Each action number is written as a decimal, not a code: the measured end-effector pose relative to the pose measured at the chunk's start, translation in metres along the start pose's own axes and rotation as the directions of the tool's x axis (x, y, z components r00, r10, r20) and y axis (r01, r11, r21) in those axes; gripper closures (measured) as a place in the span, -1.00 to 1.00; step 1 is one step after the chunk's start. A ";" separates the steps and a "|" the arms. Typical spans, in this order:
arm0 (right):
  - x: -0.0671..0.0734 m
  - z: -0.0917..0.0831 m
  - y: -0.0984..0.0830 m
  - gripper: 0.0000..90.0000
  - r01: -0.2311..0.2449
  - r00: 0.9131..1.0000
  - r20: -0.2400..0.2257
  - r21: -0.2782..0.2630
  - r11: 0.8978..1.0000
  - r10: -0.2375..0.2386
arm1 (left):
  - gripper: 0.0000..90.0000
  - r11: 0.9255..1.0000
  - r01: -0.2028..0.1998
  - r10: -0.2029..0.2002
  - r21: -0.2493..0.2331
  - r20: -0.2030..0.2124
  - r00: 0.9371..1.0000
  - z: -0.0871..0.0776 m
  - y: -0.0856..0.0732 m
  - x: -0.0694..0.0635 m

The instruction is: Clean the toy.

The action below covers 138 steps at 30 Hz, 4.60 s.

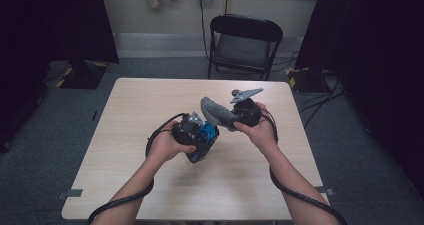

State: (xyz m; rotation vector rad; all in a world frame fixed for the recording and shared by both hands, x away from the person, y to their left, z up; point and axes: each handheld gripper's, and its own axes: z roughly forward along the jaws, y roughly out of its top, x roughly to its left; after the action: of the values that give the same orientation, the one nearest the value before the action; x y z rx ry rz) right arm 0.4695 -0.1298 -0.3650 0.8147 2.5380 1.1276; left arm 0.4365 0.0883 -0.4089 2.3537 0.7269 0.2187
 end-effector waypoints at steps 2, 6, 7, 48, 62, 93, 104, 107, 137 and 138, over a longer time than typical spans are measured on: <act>0.003 0.003 -0.001 0.49 0.009 1.000 -0.004 0.008 1.000 -0.009 | -0.40 1.000 0.000 0.000 0.004 -0.006 1.000 0.000 -0.001 0.002; 0.003 0.005 -0.004 0.49 0.002 1.000 -0.011 0.014 1.000 -0.002 | -0.40 1.000 0.015 -0.015 -0.002 -0.015 1.000 -0.001 -0.004 0.005; 0.003 0.006 -0.005 0.49 0.002 1.000 -0.012 0.016 1.000 -0.002 | -0.40 1.000 0.015 -0.015 -0.004 -0.018 1.000 -0.002 -0.005 0.006; 0.037 0.050 -0.063 0.49 0.041 0.997 -0.068 0.147 0.988 -0.032 | -0.40 0.990 0.084 -0.084 -0.113 0.004 0.996 -0.015 0.006 0.022; 0.032 0.021 -0.046 0.49 0.006 0.999 -0.035 0.036 0.999 -0.004 | -0.40 0.989 0.095 -0.096 -0.113 -0.005 0.995 -0.009 0.006 0.019; 0.067 0.044 -0.063 0.49 0.109 0.988 -0.127 0.137 0.985 -0.092 | -0.40 0.984 0.171 -0.174 -0.057 -0.045 0.984 -0.015 -0.026 0.031; 0.026 0.014 -0.107 0.48 0.001 1.000 -0.027 0.158 0.987 0.003 | -0.40 0.984 0.175 -0.172 0.023 -0.101 0.980 0.011 -0.028 0.036; 0.008 0.004 -0.118 0.47 -0.035 0.998 0.058 0.154 0.987 0.026 | -0.40 0.983 0.175 -0.169 0.049 -0.099 0.981 0.024 -0.028 0.036; -0.032 -0.017 -0.158 -0.55 -0.190 0.965 0.193 0.053 0.980 0.176 | -0.53 0.979 0.205 -0.204 0.011 -0.069 0.977 0.043 -0.043 0.035; -0.032 -0.019 -0.158 -0.57 -0.190 0.967 0.182 0.048 0.981 0.178 | -0.53 0.979 0.204 -0.203 0.001 -0.061 0.977 0.040 -0.044 0.034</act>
State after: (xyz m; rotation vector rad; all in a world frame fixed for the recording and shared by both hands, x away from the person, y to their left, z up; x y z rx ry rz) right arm 0.4259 -0.2460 -0.4696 1.1350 2.4027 0.9784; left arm 0.4586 0.1132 -0.4684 2.2682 0.9926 0.1982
